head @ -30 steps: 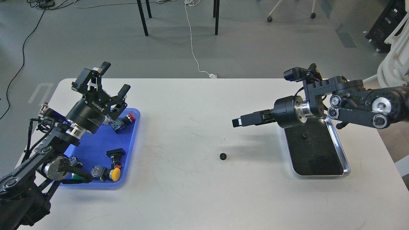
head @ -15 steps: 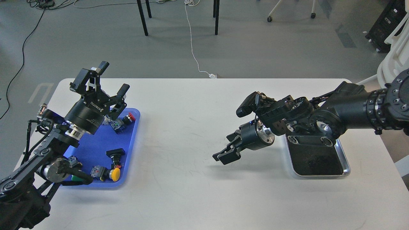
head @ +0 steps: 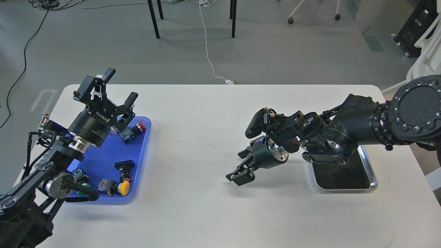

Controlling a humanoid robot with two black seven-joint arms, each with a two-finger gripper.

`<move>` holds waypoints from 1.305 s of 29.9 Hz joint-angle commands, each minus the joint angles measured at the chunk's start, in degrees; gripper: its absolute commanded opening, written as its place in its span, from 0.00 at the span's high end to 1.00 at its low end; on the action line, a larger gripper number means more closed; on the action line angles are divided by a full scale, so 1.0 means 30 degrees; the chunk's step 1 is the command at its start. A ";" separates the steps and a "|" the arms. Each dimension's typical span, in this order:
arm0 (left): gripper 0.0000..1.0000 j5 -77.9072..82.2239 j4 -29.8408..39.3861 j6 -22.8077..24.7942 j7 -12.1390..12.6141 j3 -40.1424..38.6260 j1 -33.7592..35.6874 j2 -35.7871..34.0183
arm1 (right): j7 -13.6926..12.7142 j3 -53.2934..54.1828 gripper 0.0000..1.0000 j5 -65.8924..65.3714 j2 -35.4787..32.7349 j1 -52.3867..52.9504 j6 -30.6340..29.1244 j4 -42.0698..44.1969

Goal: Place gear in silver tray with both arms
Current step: 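Grasp the black gear on the table with the right gripper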

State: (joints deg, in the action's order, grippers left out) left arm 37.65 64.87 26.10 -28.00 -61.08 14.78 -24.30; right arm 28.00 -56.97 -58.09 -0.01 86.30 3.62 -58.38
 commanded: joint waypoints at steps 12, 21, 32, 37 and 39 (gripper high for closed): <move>0.02 0.0019 0.0262 0.0001 -0.0002 -0.0001 -0.0093 0.0071 | 0.0001 -0.0170 0.26 0.0029 0.0002 -0.0788 0.0463 0.0565; 0.02 0.0019 0.0262 -0.0028 -0.0002 -0.0030 -0.0093 0.0130 | 0.0001 -0.0200 0.32 0.0000 0.0002 -0.1373 0.0931 0.0741; 0.02 -0.0010 0.0262 -0.0028 -0.0002 -0.0177 -0.0122 0.0188 | 0.0001 -0.0346 0.51 0.0000 0.0002 -0.1491 0.0962 0.0946; 0.02 -0.0010 0.0262 -0.0028 -0.0002 -0.0177 -0.0122 0.0306 | 0.0001 -0.0346 0.67 0.0000 0.0002 -0.1491 0.0961 0.0946; 0.02 -0.0010 0.0262 0.0001 -0.0002 -0.0177 -0.0122 0.0306 | 0.0001 -0.0346 0.71 0.0000 0.0002 -0.1491 0.0962 0.0946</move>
State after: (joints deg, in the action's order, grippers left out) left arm 37.62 65.66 26.02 -28.00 -61.62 14.41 -23.43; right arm 27.99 -58.01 -58.09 0.00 81.83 6.59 -55.53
